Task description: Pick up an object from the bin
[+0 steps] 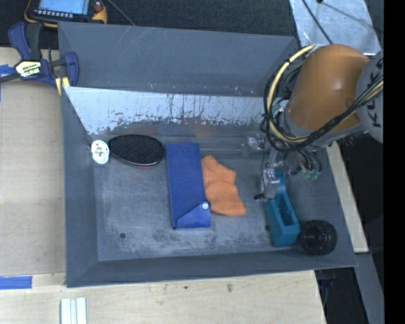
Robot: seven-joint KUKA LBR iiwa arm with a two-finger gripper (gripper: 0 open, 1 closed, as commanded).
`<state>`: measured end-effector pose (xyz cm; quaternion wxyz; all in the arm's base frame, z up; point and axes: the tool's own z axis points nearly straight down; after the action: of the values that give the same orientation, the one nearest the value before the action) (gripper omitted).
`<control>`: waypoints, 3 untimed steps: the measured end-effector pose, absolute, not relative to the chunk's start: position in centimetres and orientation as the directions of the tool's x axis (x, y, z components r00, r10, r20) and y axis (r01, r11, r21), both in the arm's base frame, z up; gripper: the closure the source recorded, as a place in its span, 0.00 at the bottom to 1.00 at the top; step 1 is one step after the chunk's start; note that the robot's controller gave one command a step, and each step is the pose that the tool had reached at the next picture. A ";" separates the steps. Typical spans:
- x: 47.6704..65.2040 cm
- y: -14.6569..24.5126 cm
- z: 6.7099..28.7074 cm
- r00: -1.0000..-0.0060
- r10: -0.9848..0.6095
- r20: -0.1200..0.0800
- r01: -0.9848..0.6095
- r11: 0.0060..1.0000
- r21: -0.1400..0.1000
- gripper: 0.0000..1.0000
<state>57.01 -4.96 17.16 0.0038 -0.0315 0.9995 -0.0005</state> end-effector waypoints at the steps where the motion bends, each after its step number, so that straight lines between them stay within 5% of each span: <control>1: 57.4 -5.4 14.5 -1.000 -0.014 -0.002 -0.014 1.000 0.001 0.00; 2: 58.4 -2.4 11.3 -1.000 -0.013 -0.003 -0.013 1.000 -0.001 0.00; 3: 61.5 -1.9 7.7 -1.000 -0.021 -0.007 -0.021 1.000 0.001 0.00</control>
Offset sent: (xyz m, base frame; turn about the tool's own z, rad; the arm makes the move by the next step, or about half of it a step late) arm 0.0189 0.0457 -0.0754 0.0002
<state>61.50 -1.95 7.74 0.0034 -0.0106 0.9999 0.0003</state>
